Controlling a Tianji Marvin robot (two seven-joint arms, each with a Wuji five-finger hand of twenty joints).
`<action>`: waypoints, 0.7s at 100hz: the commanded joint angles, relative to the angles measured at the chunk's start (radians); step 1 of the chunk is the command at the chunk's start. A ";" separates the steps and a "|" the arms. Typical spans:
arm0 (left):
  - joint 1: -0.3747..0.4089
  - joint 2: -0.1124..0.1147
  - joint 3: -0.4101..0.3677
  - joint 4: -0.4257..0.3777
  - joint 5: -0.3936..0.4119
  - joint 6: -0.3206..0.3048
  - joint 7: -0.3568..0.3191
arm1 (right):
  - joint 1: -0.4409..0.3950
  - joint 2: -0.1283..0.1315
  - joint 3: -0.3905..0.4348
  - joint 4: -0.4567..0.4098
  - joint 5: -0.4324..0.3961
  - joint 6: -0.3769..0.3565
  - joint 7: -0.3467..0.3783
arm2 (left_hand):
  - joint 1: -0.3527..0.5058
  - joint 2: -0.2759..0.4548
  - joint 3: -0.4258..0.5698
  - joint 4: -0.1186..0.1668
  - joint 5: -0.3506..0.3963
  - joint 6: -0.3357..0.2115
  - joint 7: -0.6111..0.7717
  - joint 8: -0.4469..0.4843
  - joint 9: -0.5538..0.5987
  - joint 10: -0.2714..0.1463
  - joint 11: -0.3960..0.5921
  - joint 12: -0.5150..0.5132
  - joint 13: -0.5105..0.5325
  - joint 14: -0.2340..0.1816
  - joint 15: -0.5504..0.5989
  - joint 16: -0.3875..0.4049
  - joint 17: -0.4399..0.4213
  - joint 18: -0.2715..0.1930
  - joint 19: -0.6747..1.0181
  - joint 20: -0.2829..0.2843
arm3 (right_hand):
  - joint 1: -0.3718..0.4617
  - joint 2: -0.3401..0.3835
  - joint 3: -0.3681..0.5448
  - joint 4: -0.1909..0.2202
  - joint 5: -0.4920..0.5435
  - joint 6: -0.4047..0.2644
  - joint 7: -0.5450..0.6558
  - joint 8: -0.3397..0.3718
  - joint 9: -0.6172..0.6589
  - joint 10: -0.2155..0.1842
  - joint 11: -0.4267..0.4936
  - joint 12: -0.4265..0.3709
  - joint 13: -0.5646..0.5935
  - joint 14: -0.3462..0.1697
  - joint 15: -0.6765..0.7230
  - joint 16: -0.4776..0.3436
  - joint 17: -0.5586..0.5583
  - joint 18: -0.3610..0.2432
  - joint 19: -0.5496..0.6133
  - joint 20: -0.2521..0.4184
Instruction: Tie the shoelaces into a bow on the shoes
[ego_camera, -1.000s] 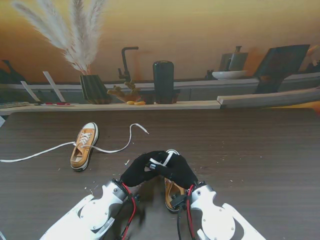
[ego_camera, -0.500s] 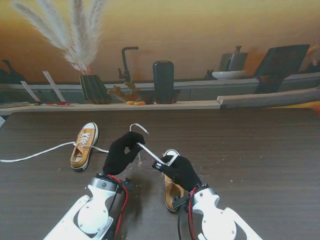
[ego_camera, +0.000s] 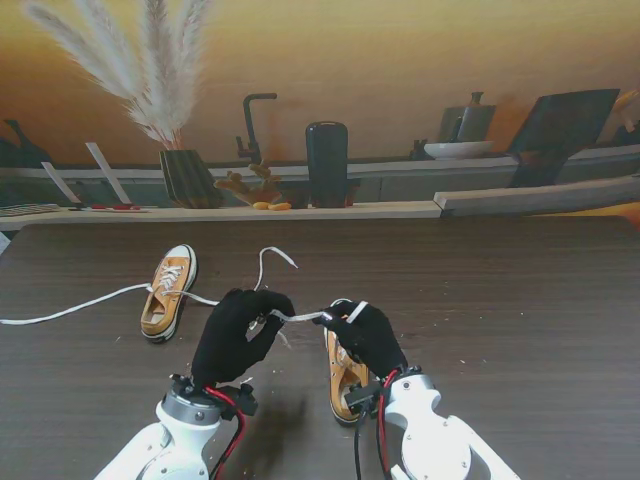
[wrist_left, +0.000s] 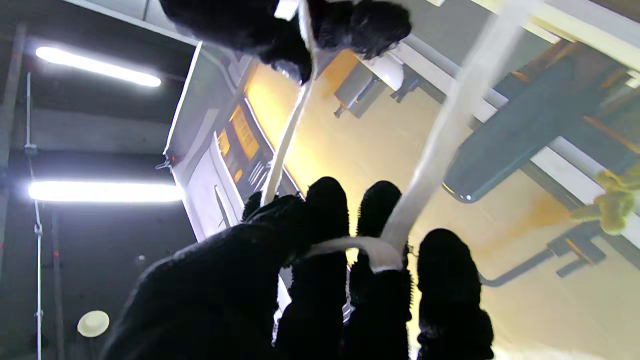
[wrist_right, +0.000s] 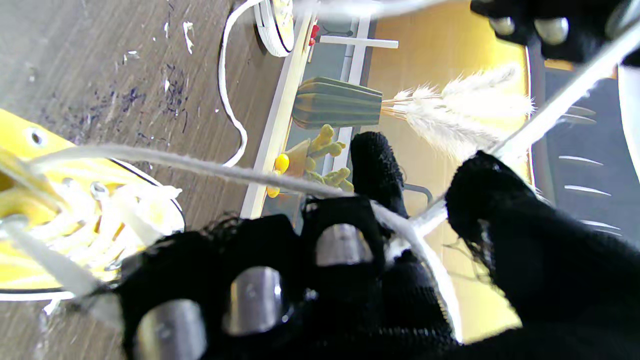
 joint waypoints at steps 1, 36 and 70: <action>0.037 0.013 0.006 -0.024 -0.006 0.023 -0.013 | -0.001 -0.005 0.001 -0.014 0.007 0.008 0.007 | 0.010 0.036 -0.023 0.033 0.020 -0.094 -0.011 -0.034 0.033 -0.020 0.006 0.004 -0.002 -0.020 -0.013 -0.018 0.002 -0.004 0.011 -0.004 | -0.041 0.001 0.019 0.034 0.004 -0.002 -0.021 0.027 0.052 0.020 -0.002 -0.009 0.015 0.037 0.003 -0.016 0.014 0.014 0.220 -0.005; 0.169 0.048 0.069 -0.086 0.167 0.184 0.102 | 0.014 -0.010 0.000 -0.034 0.010 0.046 -0.005 | 0.013 0.035 -0.058 0.055 -0.002 -0.067 -0.097 -0.123 0.029 -0.027 -0.010 -0.001 0.001 -0.025 -0.017 -0.019 0.007 -0.011 0.015 -0.011 | -0.033 0.028 0.003 0.031 0.027 0.015 -0.018 0.066 0.053 0.015 0.089 0.023 0.015 0.019 0.114 0.035 0.024 -0.012 0.288 0.083; 0.283 0.097 0.036 -0.177 0.175 0.174 -0.202 | 0.020 -0.009 -0.008 -0.035 0.028 0.048 0.009 | -0.310 0.219 -0.495 0.176 -0.223 0.008 -0.614 -0.316 -0.511 -0.018 -0.311 -0.481 -0.424 -0.024 -0.557 -0.157 -0.352 -0.072 -0.455 -0.175 | -0.059 0.059 -0.011 0.024 0.028 0.017 -0.027 0.066 0.052 0.025 0.101 0.018 0.014 0.023 0.128 0.046 0.023 -0.001 0.288 0.121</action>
